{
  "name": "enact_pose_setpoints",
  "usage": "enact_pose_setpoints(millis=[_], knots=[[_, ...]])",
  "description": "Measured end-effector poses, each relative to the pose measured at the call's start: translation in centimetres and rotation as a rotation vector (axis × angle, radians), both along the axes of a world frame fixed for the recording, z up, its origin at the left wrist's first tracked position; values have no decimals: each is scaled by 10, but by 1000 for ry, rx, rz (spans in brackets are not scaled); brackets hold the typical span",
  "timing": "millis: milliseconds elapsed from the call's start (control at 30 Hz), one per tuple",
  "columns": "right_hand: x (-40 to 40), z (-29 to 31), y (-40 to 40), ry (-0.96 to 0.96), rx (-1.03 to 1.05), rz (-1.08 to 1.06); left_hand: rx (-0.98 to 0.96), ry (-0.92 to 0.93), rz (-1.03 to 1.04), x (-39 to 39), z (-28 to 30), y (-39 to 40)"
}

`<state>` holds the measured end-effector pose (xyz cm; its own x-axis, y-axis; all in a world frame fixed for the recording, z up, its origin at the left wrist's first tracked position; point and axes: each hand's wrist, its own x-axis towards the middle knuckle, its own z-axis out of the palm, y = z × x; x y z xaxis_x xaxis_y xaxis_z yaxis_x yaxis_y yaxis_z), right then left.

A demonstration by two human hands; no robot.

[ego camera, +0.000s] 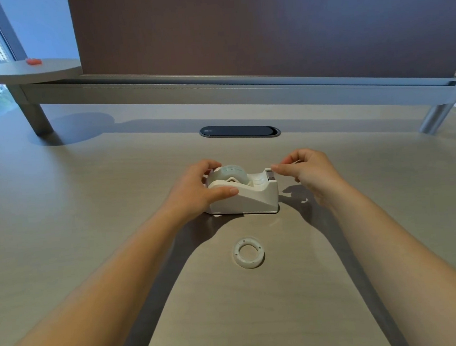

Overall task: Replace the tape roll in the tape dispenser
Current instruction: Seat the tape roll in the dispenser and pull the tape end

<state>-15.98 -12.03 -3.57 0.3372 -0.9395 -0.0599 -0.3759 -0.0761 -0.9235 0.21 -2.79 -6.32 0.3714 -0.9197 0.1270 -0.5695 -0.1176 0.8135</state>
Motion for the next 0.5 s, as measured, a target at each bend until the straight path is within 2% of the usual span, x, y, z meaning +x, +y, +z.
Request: enact_pose_setpoints(millis=[233, 400, 500], knots=[[-3, -7, -3, -6, 47, -1, 9, 9, 12, 0, -1, 0], [-8, -15, -5, 70, 242, 77, 14, 11, 10, -1, -1, 0], [-9, -20, -6, 31, 404, 132, 18, 10, 10, -1, -1, 0]])
